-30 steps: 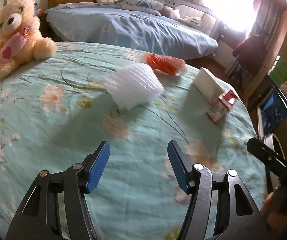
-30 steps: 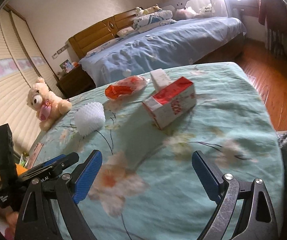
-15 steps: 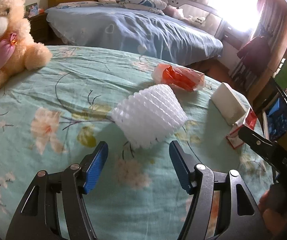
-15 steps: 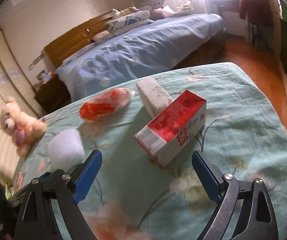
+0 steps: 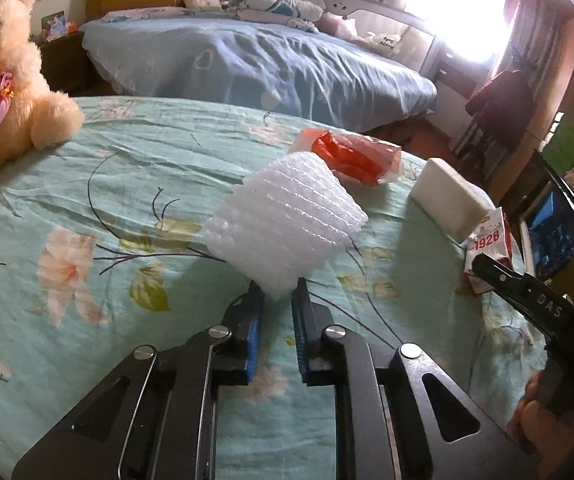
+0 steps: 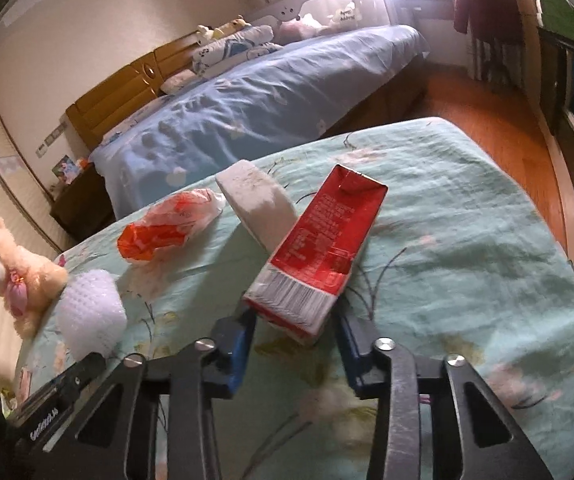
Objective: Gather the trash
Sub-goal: 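Grasp the white foam mesh sleeve with the left tool while the right tool grasps the red milk carton, then carry the white foam sleeve and red milk carton over the white bin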
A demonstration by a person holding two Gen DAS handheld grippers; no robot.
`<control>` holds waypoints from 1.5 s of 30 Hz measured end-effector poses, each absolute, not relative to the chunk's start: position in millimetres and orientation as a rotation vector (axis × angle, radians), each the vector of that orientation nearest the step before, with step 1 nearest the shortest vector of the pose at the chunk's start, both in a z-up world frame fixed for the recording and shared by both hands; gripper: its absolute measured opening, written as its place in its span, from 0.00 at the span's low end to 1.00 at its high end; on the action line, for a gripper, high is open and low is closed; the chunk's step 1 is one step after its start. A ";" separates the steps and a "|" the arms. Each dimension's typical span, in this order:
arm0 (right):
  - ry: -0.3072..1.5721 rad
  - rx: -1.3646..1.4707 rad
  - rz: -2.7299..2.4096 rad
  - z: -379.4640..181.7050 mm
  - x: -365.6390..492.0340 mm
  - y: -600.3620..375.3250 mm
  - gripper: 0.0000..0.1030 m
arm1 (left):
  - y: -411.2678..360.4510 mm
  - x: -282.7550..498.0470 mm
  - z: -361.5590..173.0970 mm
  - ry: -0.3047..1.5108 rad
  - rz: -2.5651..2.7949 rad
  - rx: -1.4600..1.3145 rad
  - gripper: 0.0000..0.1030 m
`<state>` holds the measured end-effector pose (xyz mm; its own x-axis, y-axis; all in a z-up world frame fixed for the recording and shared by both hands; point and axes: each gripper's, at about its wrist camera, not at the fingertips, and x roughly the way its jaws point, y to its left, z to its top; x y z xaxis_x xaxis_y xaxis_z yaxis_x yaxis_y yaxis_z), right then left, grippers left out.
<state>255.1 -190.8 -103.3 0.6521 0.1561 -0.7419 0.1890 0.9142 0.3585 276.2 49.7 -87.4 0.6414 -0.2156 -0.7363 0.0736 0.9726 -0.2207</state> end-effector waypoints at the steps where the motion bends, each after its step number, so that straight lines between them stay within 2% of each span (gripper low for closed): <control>1: 0.858 0.431 -0.011 -100.7 249.8 -194.2 0.35 | 48.6 271.7 -85.9 0.857 -0.172 -0.178 0.11; 13: 0.850 0.422 0.148 -89.5 188.5 -219.4 0.34 | 11.6 215.1 -78.8 0.865 -0.284 -0.173 0.11; 20: 0.900 0.262 0.175 -90.9 162.0 -215.0 0.34 | -1.9 192.7 -77.1 0.872 -0.311 -0.186 0.11; 23: 0.896 0.292 0.148 -91.9 162.3 -219.0 0.37 | -5.6 187.4 -80.7 0.884 -0.315 -0.191 0.11; 25: 0.886 0.314 0.137 -90.8 163.3 -219.4 0.50 | -7.5 185.1 -81.8 0.890 -0.317 -0.192 0.11; 27: 0.863 0.319 0.128 -88.8 166.8 -216.6 0.58 | -8.6 183.8 -82.2 0.892 -0.315 -0.190 0.11; 29: 0.862 0.314 0.115 -90.6 175.2 -213.0 0.58 | -8.5 182.5 -81.0 0.893 -0.313 -0.192 0.11; 32: 0.889 0.325 0.087 -98.9 186.5 -212.6 0.53 | -8.3 179.6 -78.3 0.888 -0.311 -0.189 0.11; 33: 0.895 0.333 0.082 -101.3 186.2 -214.3 0.37 | -8.2 178.7 -77.4 0.886 -0.312 -0.188 0.11; 34: 0.902 0.347 0.078 -103.3 186.0 -217.3 0.31 | -8.9 177.4 -75.8 0.883 -0.314 -0.186 0.11; 45: 0.823 0.386 0.119 -78.4 144.1 -244.9 0.30 | -39.6 165.5 -63.9 0.870 -0.389 -0.140 0.11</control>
